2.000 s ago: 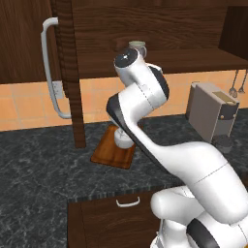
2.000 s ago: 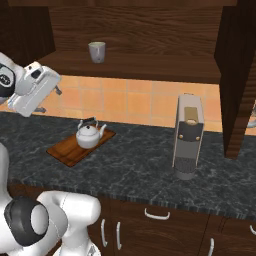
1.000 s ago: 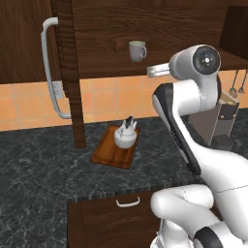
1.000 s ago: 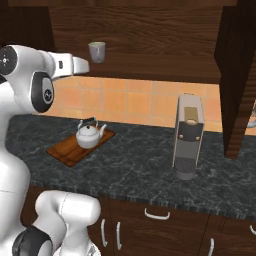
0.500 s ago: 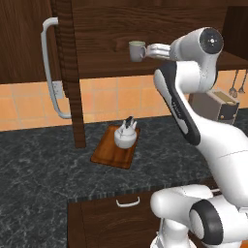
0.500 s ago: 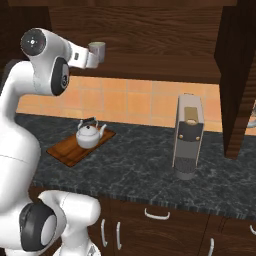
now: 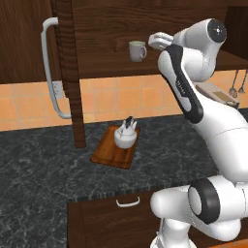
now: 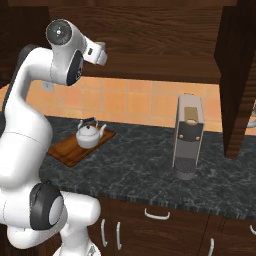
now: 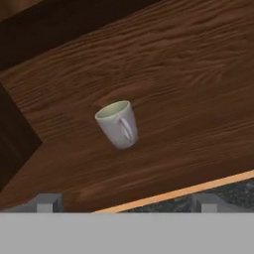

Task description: Pick the kettle from the counter and place it on the tray. Then pick the mug from the cabinet and place it on the tray. Then close the cabinet doors.

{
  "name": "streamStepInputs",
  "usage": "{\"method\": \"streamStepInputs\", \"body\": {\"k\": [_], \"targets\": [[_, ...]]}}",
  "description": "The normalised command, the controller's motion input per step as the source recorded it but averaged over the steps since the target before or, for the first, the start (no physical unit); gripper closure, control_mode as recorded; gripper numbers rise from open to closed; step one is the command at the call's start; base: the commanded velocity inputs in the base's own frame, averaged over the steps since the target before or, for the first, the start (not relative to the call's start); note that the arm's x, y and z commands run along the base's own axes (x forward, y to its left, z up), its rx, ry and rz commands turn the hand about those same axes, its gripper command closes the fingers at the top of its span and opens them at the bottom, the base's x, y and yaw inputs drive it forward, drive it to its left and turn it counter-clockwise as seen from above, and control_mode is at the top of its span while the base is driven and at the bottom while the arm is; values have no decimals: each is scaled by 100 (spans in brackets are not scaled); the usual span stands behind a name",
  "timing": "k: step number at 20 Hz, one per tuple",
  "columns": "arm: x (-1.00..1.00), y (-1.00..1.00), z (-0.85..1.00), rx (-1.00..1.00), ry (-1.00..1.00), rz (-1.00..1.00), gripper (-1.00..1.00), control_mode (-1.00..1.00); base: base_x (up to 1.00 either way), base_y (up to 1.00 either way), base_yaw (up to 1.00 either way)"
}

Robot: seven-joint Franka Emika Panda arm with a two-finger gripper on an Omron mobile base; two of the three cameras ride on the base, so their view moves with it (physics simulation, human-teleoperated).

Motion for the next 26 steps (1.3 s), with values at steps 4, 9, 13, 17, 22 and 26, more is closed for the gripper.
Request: {"method": "streamStepInputs", "body": {"k": [4,9,13,17,22,26], "targets": [[38,-1,-20,1,7,20,-100,-100,0,0,0],[41,-11,-15,0,3,24,-100,-100,0,0,0],[57,-6,-7,0,0,21,-100,-100,0,0,0],[61,0,-13,0,0,17,-100,-100,0,0,0],[57,1,-10,0,0,11,-100,-100,0,0,0],[52,7,-3,-1,0,6,-100,-100,0,0,0]]}}
